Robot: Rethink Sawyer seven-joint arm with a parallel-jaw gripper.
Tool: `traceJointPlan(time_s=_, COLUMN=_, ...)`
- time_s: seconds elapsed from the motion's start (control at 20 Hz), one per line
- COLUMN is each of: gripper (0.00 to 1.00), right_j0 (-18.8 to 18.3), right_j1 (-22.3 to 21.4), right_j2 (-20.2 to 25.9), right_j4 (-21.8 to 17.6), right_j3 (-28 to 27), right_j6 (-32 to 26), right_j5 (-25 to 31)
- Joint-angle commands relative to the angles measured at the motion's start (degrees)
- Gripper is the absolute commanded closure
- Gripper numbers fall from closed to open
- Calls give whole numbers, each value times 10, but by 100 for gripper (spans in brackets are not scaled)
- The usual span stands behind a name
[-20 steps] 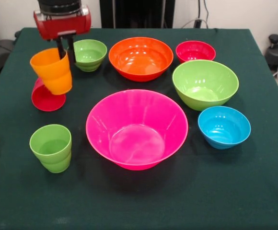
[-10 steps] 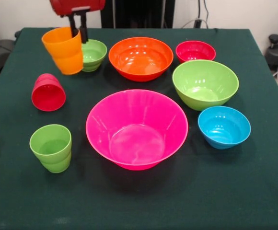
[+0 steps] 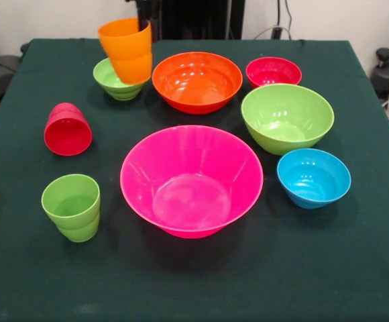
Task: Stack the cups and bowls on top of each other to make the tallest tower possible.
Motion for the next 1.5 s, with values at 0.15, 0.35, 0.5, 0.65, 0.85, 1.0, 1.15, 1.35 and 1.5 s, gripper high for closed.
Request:
traceJointPlan(time_s=0.15, gripper=100, right_j0=78, right_j1=3, right_j2=-83, right_j4=5, right_j3=41, right_j6=147, right_j5=-6)
traceJointPlan(time_s=0.35, gripper=100, right_j0=94, right_j1=21, right_j2=-104, right_j4=-2, right_j3=42, right_j6=169, right_j5=-4)
traceJointPlan(time_s=0.5, gripper=100, right_j0=88, right_j1=34, right_j2=-91, right_j4=-13, right_j3=41, right_j6=141, right_j5=-25)
traceJointPlan(time_s=0.65, gripper=100, right_j0=93, right_j1=41, right_j2=-95, right_j4=-14, right_j3=45, right_j6=151, right_j5=-42)
traceJointPlan(time_s=0.85, gripper=100, right_j0=102, right_j1=46, right_j2=-93, right_j4=-17, right_j3=46, right_j6=150, right_j5=-60)
traceJointPlan(time_s=1.0, gripper=100, right_j0=110, right_j1=36, right_j2=-97, right_j4=-1, right_j3=45, right_j6=160, right_j5=-53)
traceJointPlan(time_s=1.15, gripper=100, right_j0=120, right_j1=32, right_j2=-100, right_j4=9, right_j3=33, right_j6=160, right_j5=-29)
traceJointPlan(time_s=1.35, gripper=100, right_j0=140, right_j1=24, right_j2=-106, right_j4=7, right_j3=20, right_j6=161, right_j5=-20)
traceJointPlan(time_s=1.5, gripper=100, right_j0=158, right_j1=20, right_j2=-107, right_j4=7, right_j3=22, right_j6=159, right_j5=-14)
